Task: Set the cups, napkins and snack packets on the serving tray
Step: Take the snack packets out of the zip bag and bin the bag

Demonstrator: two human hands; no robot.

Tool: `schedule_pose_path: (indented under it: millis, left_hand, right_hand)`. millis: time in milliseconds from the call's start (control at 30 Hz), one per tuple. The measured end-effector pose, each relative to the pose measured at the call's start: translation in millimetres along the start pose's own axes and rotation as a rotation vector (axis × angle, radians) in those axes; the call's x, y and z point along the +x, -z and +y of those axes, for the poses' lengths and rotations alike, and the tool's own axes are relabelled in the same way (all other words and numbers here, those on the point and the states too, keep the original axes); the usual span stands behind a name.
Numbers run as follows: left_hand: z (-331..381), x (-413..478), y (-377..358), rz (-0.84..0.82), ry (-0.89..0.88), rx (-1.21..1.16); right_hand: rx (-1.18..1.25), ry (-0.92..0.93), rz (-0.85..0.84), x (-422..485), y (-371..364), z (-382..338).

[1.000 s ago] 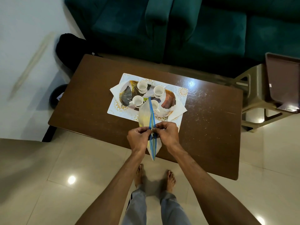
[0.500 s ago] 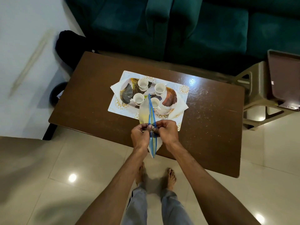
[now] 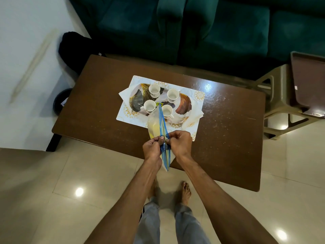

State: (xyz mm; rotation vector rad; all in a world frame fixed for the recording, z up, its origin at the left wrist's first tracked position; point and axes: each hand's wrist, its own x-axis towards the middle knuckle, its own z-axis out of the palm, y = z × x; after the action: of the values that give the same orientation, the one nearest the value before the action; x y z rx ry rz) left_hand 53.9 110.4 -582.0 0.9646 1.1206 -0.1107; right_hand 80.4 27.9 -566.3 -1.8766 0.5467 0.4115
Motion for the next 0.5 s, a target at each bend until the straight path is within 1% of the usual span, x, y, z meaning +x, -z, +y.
schedule_pose_path:
  millis: [233,367,500]
  left_hand:
    - [-2.2,-1.8,-8.5,0.032,-0.013,-0.007]
    - [-5.4,-1.0,-10.7,0.030,0.004,-0.008]
    - [-5.4,-0.5,-11.7,0.038,-0.001,0.017]
  right_hand:
    - [-0.054,0.012,0.071,3.4,-2.5,-2.8]
    - [-0.053,-0.018,0.084,6.2,-1.2,-3.7]
    - [-0.009,-0.099,0.101,9.7,3.6,-3.7]
